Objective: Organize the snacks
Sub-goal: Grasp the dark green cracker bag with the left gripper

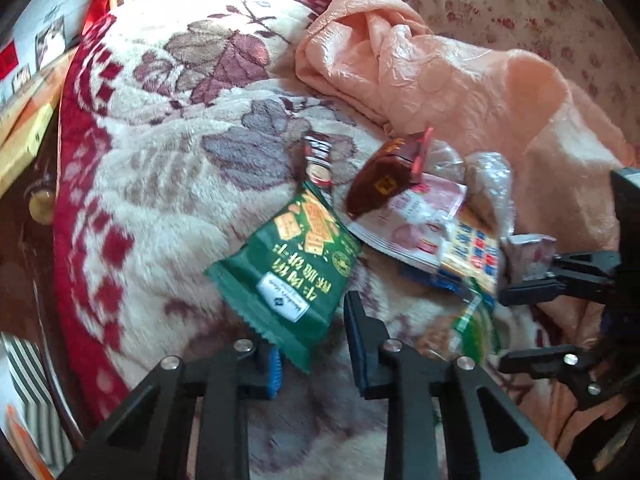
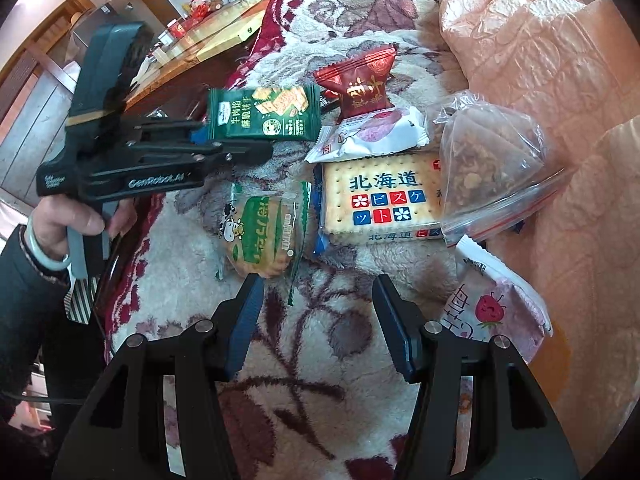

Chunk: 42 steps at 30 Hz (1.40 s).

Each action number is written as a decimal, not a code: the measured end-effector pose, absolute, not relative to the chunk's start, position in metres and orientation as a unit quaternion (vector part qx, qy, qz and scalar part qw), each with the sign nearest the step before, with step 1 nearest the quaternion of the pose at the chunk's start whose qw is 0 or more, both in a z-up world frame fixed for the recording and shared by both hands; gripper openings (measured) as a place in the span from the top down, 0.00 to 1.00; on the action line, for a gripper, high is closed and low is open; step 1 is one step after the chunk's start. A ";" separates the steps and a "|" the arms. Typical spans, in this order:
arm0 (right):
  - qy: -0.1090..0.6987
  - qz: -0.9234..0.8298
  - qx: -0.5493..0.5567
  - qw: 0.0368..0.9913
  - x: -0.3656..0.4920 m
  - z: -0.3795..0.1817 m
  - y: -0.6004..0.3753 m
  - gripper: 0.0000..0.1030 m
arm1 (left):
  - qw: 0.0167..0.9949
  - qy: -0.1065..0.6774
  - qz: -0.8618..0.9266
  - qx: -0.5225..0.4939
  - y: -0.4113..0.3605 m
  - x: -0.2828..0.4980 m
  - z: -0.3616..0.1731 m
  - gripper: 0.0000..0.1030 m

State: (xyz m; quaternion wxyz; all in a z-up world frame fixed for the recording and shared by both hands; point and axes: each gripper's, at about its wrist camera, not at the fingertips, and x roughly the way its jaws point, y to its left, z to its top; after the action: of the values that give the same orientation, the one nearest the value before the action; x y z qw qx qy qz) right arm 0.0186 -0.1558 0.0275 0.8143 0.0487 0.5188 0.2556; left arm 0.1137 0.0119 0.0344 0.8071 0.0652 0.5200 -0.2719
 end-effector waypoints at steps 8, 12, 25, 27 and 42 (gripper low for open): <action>0.522 0.252 0.053 0.813 0.019 0.027 -0.159 0.45 | 0.808 0.532 -0.251 0.043 0.021 0.090 0.045 0.32; 0.524 0.254 0.049 0.811 0.019 0.026 -0.156 0.45 | 0.824 0.516 -0.227 0.055 0.025 0.104 0.054 0.23; 0.524 0.253 0.049 0.812 0.019 0.026 -0.158 0.45 | 0.800 0.523 -0.237 0.174 -0.023 0.119 0.023 0.45; 0.523 0.254 0.046 0.812 0.018 0.026 -0.157 0.45 | 0.806 0.522 -0.230 0.158 -0.017 0.119 0.026 0.52; 0.504 0.243 0.030 0.828 0.018 0.039 -0.137 0.38 | 0.850 0.504 -0.150 0.032 0.040 0.072 0.046 0.74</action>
State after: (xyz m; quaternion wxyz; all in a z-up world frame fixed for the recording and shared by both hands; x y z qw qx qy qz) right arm 0.0180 -0.1368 0.0385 0.8281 0.0303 0.5041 0.2432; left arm 0.0715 0.0405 0.0461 0.8502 0.0320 0.5037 -0.1499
